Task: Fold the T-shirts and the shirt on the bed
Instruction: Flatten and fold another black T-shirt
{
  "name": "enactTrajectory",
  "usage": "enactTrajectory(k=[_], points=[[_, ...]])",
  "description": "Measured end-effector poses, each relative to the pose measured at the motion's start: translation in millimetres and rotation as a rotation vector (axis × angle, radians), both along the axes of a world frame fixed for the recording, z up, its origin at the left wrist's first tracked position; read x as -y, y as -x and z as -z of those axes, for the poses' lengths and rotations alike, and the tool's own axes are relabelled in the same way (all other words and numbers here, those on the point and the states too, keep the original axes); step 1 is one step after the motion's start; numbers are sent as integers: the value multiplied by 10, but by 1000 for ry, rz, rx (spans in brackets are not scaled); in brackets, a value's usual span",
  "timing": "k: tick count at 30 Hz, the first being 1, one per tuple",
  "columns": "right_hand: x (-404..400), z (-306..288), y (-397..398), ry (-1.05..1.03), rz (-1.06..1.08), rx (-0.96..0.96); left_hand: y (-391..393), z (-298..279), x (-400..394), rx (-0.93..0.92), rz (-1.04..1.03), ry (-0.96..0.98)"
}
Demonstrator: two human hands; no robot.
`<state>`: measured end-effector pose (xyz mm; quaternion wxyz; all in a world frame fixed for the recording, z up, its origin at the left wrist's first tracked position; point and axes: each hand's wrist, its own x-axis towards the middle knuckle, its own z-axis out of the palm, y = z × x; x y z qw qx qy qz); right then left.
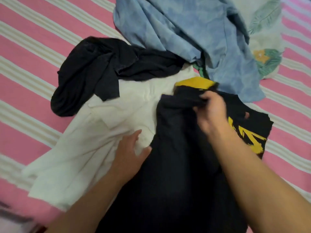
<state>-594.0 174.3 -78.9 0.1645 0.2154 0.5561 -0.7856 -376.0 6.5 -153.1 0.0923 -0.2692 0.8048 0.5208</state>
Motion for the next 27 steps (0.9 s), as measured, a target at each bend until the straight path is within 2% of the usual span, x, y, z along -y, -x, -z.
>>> enactTrajectory(k=[1, 2, 3, 4, 7, 10, 12, 15, 18, 19, 20, 22, 23, 24, 25, 27], points=[[-324, -8, -75, 174, 104, 107, -258, 44, -78, 16, 57, 176], [-586, 41, -171, 250, 157, 194, -536, 32, -166, 74, 83, 260], [-778, 122, -266, 240, 153, 269, -825, 25, -241, 156, 83, 270], [-897, 223, -349, 166, 133, 350, -1100, 7, -297, 246, 95, 281], [-931, 409, -431, 9, 81, 543, -1748, 91, -359, 359, 235, 501], [-864, 406, -346, -120, 8, 647, -2001, 150, -338, 423, 182, 552], [-938, 381, -335, -195, 62, 641, -2036, 160, -322, 405, 127, 560], [-1135, 266, -436, -137, 228, 464, -2050, 155, -313, 388, 82, 552], [-1313, 231, -534, -197, 257, 408, -2045, 136, -288, 422, 32, 478], [-1317, 237, -567, -317, 209, 400, -2052, 148, -267, 432, 47, 466], [-1316, 263, -581, -541, 77, 318, -2049, 144, -251, 450, 72, 459], [-1265, 347, -580, -1111, -344, -103, -2056, 159, -216, 462, 116, 444], [-1205, 386, -570, -1261, -592, -337, -2055, 174, -200, 461, 125, 432], [-1119, 404, -570, -1324, -834, -467, -2054, 180, -186, 459, 129, 421], [-1035, 424, -564, -1350, -1036, -519, -2056, 192, -171, 446, 130, 412], [-925, 440, -595, -1499, -1304, -531, -2056, 201, -159, 435, 133, 397]])
